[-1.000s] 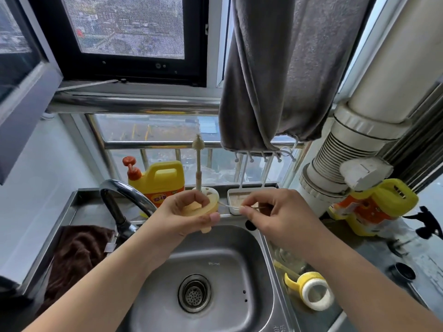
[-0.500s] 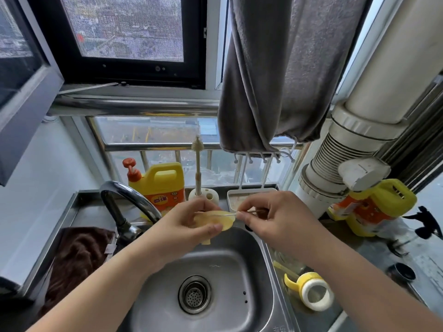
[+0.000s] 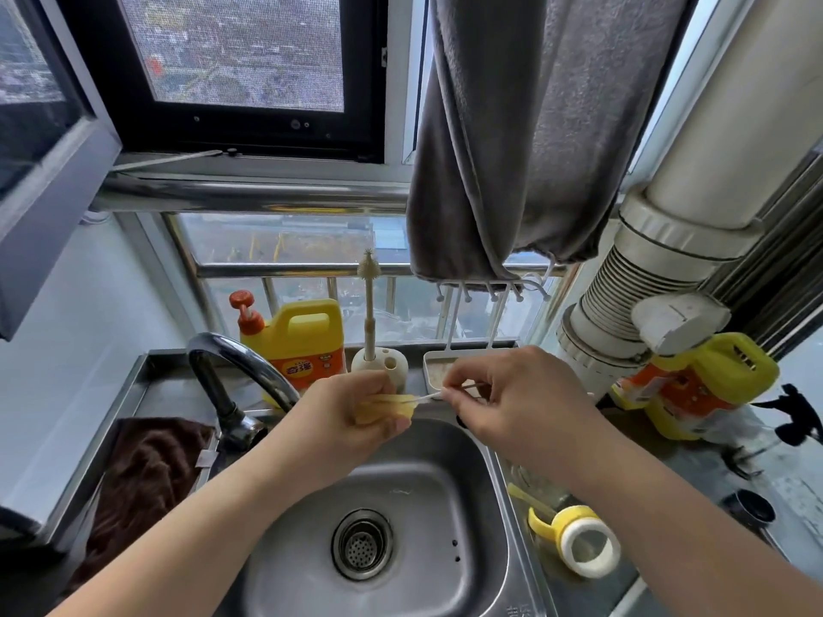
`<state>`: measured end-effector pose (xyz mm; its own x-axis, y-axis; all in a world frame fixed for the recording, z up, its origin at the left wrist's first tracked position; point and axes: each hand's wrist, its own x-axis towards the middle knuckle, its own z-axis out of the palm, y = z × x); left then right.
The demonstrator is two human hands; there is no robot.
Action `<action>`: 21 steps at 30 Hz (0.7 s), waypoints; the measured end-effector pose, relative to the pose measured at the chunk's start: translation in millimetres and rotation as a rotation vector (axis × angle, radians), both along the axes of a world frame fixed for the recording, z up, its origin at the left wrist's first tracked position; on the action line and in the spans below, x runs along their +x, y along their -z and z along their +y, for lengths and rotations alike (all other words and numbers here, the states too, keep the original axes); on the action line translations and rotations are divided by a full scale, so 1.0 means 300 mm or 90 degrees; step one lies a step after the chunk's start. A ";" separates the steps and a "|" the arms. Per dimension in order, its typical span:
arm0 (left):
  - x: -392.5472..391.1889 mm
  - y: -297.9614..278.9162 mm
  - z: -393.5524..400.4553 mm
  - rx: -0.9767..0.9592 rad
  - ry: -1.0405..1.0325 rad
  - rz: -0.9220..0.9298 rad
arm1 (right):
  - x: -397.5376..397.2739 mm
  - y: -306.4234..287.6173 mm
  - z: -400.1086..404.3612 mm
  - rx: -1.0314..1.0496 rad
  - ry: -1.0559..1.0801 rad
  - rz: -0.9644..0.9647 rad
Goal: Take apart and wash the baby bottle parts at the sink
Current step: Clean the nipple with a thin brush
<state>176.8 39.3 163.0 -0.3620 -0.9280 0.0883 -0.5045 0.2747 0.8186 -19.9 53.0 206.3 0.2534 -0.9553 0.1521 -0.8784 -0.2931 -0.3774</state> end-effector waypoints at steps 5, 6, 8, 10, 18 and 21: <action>-0.004 -0.002 -0.001 0.000 0.019 0.019 | 0.017 0.025 -0.011 0.064 -0.012 -0.114; -0.010 0.001 -0.002 -0.007 0.025 0.014 | 0.025 0.032 -0.009 0.076 -0.025 -0.119; -0.015 0.009 -0.006 -0.008 0.028 0.011 | 0.035 0.039 -0.007 0.079 -0.037 -0.104; -0.005 0.016 -0.010 0.008 0.034 0.030 | 0.027 0.036 -0.012 0.080 -0.028 -0.093; 0.015 0.013 -0.009 0.038 0.013 0.096 | -0.029 0.043 -0.019 0.088 0.012 -0.133; 0.018 0.013 -0.020 0.065 -0.008 0.122 | -0.012 0.046 -0.030 0.067 0.011 -0.173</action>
